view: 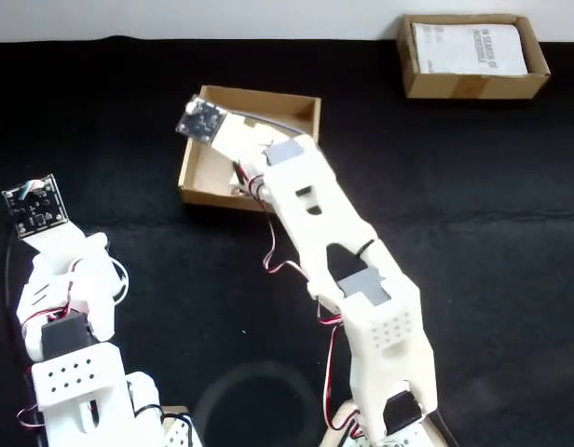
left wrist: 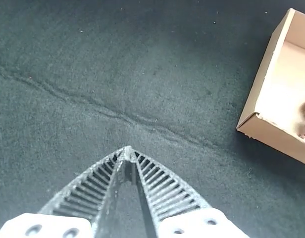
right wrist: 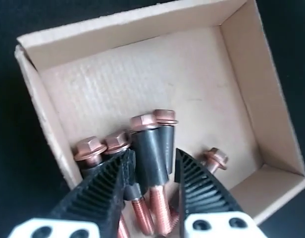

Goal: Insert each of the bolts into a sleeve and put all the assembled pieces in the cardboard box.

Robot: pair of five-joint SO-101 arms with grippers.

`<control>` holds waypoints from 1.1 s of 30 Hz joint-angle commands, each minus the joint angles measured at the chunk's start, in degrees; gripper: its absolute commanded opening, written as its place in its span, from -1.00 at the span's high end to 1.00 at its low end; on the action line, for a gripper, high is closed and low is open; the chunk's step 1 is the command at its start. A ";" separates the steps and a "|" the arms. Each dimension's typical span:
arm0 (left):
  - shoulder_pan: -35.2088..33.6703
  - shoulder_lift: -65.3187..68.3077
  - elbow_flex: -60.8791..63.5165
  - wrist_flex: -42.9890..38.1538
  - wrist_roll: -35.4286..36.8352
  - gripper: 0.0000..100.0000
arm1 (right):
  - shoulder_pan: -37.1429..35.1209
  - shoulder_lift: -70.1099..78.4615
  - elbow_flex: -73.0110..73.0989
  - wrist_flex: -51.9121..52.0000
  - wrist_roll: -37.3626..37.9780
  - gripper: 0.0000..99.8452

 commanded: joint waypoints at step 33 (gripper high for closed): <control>16.31 -36.53 -9.89 18.55 -0.44 0.98 | 0.48 -31.69 -54.29 51.56 -40.09 0.98</control>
